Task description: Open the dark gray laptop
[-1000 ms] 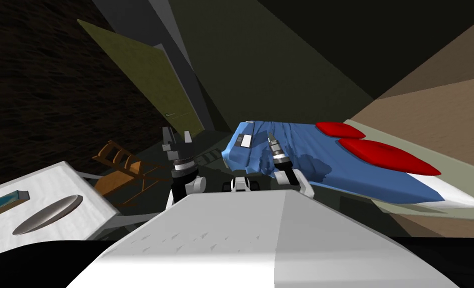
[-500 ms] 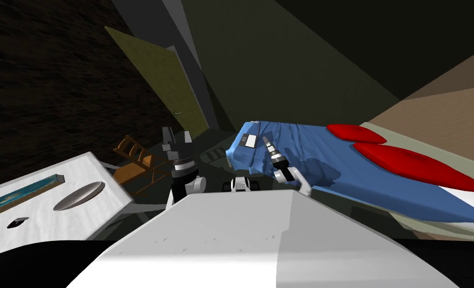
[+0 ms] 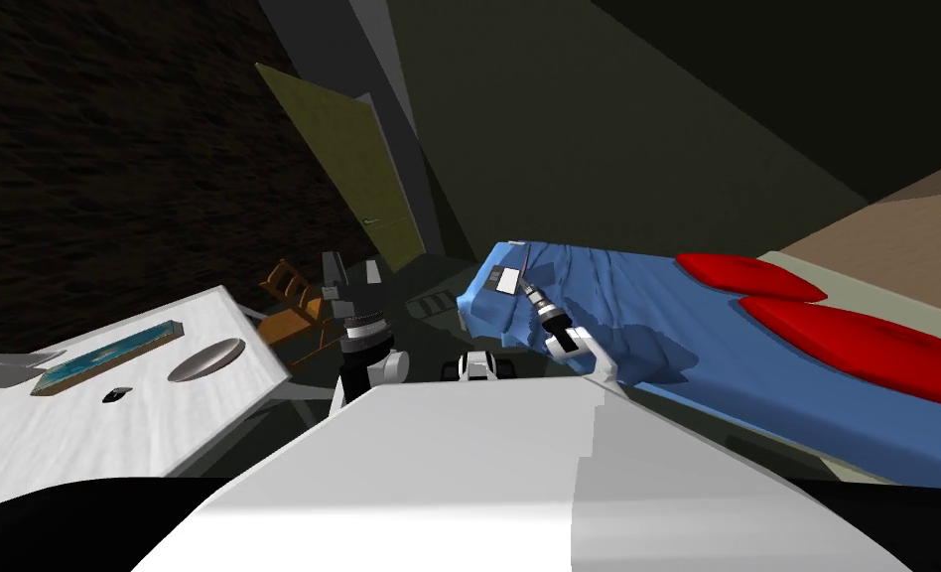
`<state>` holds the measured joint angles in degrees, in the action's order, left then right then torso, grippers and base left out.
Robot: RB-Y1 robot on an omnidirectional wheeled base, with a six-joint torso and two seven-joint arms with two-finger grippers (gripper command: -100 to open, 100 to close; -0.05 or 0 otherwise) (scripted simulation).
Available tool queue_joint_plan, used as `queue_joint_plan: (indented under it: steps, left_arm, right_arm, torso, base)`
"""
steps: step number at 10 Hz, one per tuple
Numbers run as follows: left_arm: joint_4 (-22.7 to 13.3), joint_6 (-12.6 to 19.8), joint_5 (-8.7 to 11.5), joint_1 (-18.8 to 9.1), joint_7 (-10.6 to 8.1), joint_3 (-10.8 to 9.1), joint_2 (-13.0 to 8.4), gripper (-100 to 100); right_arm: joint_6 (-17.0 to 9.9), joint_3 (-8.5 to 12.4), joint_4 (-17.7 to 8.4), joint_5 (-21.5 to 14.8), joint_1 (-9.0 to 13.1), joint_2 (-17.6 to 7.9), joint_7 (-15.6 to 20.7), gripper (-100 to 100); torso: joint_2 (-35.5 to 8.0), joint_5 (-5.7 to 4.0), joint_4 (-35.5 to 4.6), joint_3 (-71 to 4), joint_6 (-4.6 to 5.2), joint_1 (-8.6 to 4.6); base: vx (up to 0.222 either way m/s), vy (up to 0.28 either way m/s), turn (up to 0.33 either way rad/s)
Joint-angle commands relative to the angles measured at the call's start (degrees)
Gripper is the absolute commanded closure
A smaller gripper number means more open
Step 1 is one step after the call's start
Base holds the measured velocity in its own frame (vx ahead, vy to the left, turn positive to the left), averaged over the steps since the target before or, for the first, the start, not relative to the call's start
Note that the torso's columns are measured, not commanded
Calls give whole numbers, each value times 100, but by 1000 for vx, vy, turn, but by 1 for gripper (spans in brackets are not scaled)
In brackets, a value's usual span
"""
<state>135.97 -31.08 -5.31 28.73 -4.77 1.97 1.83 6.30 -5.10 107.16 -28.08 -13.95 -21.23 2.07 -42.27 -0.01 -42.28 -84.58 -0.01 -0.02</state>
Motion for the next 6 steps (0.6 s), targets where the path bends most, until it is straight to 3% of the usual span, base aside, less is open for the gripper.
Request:
queue_joint_plan:
  steps: [1, 3, 4, 5, 6]
  left_arm:
    - [0, 0, 0, 0, 0, 0, 0, 0]
    - [0, 0, 0, 0, 0, 0, 0, 0]
    - [0, 0, 0, 1, 0, 0, 0, 0]
    - [0, 0, 0, 0, 0, 0, 0, 0]
    - [0, 0, 0, 1, 0, -1, 0, 0]
  right_arm:
    - [-282, -71, -359, -412, 167, -162, -29, -100]
    - [-479, -127, -604, -756, 295, -267, -47, -100]
    - [-665, -189, -855, -954, 426, -363, -61, -100]
    - [-681, -189, -855, -1044, 426, -363, -61, -100]
    - [-888, -256, -1109, -1256, 560, -450, -70, -100]
  torso:
    - [-2, 0, 0, 1, 4, -1]
    - [-1, 3, -1, 1, -1, 9]
    - [-3, 2, -1, 1, 6, 1]
    - [-4, 0, -1, 2, 1, -1]
    - [-4, 0, -1, 2, 3, -3]
  base:
    - [-5, 32, 156]
    - [-4, 43, 178]
    - [-6, 30, 143]
    - [-5, 20, 79]
    - [-9, 20, 160]
